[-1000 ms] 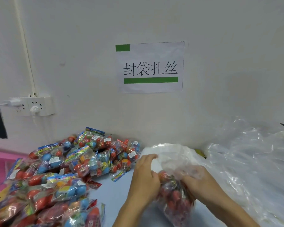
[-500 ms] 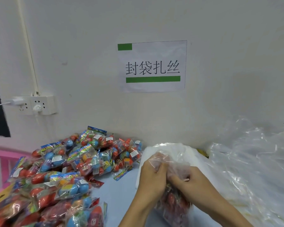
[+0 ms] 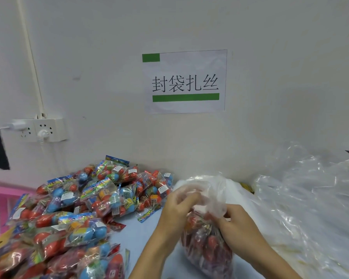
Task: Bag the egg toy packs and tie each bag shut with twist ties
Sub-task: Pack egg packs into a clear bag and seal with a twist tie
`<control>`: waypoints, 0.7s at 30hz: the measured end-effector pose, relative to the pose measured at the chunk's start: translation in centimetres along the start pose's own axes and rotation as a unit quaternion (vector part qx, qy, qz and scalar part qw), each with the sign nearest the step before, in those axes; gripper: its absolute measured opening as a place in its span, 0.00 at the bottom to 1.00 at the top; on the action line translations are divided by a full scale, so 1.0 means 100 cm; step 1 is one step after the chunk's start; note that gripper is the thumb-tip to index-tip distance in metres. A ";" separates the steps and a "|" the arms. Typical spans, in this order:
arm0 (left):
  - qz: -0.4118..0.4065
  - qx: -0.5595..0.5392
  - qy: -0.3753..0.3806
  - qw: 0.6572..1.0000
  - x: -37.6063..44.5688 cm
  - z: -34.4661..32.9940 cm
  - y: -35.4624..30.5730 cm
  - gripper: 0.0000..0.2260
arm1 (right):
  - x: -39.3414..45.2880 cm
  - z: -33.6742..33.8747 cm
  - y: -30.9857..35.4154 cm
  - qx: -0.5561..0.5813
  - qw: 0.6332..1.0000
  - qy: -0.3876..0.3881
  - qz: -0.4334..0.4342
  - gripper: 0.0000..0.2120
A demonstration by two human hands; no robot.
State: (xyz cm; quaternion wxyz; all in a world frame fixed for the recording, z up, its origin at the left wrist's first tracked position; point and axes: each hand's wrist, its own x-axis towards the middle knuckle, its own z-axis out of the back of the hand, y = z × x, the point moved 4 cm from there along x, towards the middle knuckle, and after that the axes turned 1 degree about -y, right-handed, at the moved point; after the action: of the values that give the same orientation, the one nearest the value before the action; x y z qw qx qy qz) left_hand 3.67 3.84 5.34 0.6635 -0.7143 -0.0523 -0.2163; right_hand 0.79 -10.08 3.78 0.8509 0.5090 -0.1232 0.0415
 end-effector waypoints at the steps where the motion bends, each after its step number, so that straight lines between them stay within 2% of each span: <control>1: 0.022 0.003 0.024 0.999 0.000 0.005 0.003 0.12 | 0.000 0.001 -0.001 0.004 1.000 -0.007 -0.008 0.16; 4: 0.066 0.046 0.090 0.993 -0.004 0.012 0.008 0.14 | 0.001 0.001 -0.004 0.030 0.999 -0.005 -0.023 0.13; 6: 0.049 0.111 0.150 0.981 -0.008 0.007 0.007 0.11 | 0.000 -0.003 -0.002 0.048 0.999 0.014 -0.010 0.11; 8: 0.018 0.146 0.176 0.973 -0.011 -0.001 0.006 0.09 | -0.002 -0.005 0.002 0.043 0.998 0.035 0.012 0.13; 13: -0.031 0.135 0.109 0.984 -0.009 -0.008 0.001 0.10 | 0.000 -0.003 0.001 0.004 0.999 0.027 0.029 0.14; 17: 0.003 0.069 0.056 0.996 -0.008 -0.008 0.005 0.08 | -0.003 -0.003 0.004 -0.002 0.997 0.032 0.075 0.12; 20: 0.016 0.064 -0.002 0.998 -0.005 -0.001 0.007 0.09 | -0.004 -0.004 0.006 0.017 0.995 -0.015 0.101 0.03; 21: 0.016 0.069 -0.020 0.997 -0.004 0.002 0.007 0.10 | -0.004 -0.004 0.007 0.017 0.992 -0.049 0.112 0.05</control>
State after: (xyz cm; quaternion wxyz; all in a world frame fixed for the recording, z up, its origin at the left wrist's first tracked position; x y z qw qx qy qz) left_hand 3.59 4.04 4.48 0.7131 -0.6721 -0.0685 -0.1874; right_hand 0.32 -9.36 4.05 0.8250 0.5077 -0.2204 0.1140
